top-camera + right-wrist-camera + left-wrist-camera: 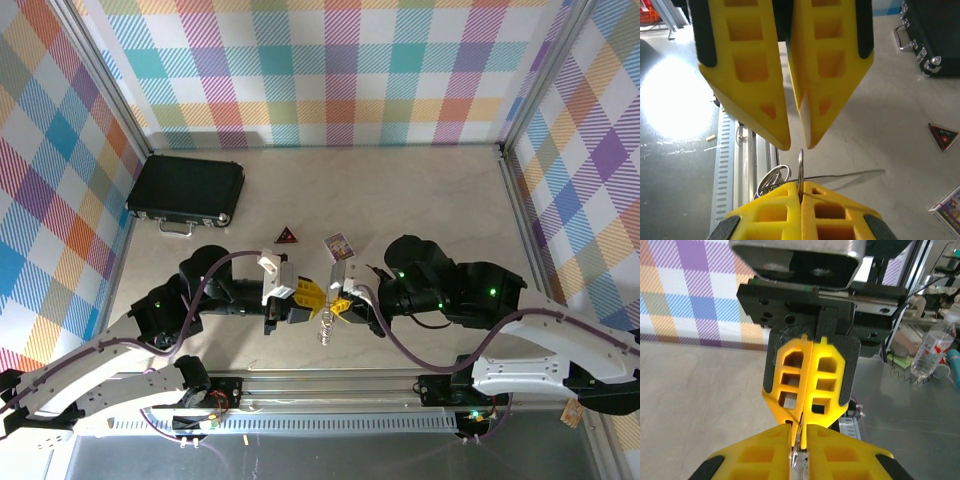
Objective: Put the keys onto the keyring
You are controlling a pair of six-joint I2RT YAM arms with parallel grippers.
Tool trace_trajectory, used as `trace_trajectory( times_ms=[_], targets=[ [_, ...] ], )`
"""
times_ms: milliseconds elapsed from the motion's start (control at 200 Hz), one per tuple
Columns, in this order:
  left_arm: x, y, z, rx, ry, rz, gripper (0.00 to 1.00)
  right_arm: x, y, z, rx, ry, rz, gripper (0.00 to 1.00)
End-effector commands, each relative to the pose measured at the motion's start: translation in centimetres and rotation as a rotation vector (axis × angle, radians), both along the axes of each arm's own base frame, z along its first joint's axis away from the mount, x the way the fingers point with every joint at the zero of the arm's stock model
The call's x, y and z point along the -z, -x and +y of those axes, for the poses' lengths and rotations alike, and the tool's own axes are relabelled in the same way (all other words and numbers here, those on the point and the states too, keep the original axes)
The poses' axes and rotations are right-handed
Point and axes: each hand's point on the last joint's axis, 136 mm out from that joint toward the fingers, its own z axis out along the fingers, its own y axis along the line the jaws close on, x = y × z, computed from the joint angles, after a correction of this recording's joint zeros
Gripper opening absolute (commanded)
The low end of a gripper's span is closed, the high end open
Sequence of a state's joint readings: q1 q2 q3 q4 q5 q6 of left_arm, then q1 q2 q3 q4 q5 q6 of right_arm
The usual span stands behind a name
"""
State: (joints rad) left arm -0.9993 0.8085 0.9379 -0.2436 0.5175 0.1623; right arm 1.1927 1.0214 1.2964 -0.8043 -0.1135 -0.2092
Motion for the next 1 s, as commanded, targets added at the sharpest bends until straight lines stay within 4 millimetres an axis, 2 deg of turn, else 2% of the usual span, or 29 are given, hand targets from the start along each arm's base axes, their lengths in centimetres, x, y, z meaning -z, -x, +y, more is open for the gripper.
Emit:
trace_trajectory(
  times_ms=[0,180,375,710,885,905,995],
  targets=[
    [0.2,0.3,0.1,0.007,-0.049,-0.008,0.16,-1.6,0.9,-0.3,-0.05,-0.023,-0.021,0.0],
    [0.4,0.5,-0.2,0.032,-0.074,0.014,0.22,-1.7,1.1,-0.2,-0.064,-0.023,-0.017,0.0],
    [0.5,0.6,-0.5,0.044,-0.08,0.028,0.23,-1.7,1.2,-0.2,-0.071,-0.016,-0.01,0.0],
    [1.3,-0.1,-1.1,0.029,-0.082,0.024,0.11,-1.9,1.3,0.4,-0.089,-0.028,-0.006,0.0],
    [1.2,0.2,-1.0,0.036,-0.06,0.036,0.0,-1.5,1.3,0.7,-0.09,-0.02,0.005,0.0],
    [0.5,0.1,-1.1,0.036,-0.029,0.019,0.0,-1.5,1.3,0.7,-0.09,-0.022,0.005,0.0],
    [-0.1,0.4,-1.1,0.045,0.003,0.018,0.0,-1.5,1.3,0.7,-0.086,-0.026,0.006,0.0]
  ],
)
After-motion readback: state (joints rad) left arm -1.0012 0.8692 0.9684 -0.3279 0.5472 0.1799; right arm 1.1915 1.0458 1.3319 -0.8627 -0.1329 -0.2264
